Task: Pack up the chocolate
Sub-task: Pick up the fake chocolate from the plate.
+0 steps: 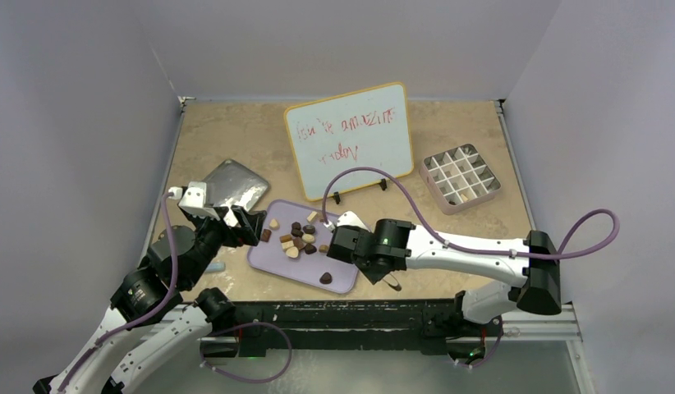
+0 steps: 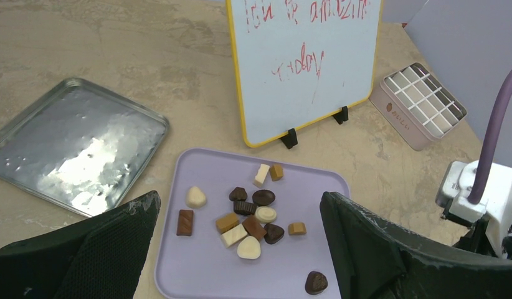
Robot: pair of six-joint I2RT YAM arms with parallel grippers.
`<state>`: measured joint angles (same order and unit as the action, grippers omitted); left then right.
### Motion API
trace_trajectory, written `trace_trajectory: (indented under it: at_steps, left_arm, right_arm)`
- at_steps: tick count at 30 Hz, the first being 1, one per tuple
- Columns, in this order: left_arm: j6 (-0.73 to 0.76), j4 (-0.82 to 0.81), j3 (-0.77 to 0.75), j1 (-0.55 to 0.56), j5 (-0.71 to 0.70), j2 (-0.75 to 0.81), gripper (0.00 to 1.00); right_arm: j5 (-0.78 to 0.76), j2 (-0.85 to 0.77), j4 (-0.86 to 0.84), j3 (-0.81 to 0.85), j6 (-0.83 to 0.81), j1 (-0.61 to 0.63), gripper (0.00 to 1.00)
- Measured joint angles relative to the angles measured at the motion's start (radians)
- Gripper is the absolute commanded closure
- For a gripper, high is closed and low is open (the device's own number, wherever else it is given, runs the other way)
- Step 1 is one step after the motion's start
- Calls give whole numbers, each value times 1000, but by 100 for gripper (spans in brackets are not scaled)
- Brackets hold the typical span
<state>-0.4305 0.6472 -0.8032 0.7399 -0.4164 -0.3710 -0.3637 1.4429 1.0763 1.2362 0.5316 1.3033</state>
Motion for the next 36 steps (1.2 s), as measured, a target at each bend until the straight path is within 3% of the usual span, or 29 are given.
trace_trajectory:
  at_steps: [12, 22, 27, 32, 36]
  left_arm:
    - [0, 0, 0, 0, 0, 0, 0]
    - [0, 0, 0, 0, 0, 0, 0]
    - [0, 0, 0, 0, 0, 0, 0]
    - [0, 0, 0, 0, 0, 0, 0]
    - [0, 0, 0, 0, 0, 0, 0]
  right_arm:
    - [23, 27, -71, 0, -48, -40, 74]
    - [63, 67, -117, -32, -54, -40, 59]
    - [74, 55, -117, -68, -53, -40, 59]
    - [82, 53, -117, -84, -51, -40, 73]
    - [87, 50, -116, -84, -47, -40, 74]
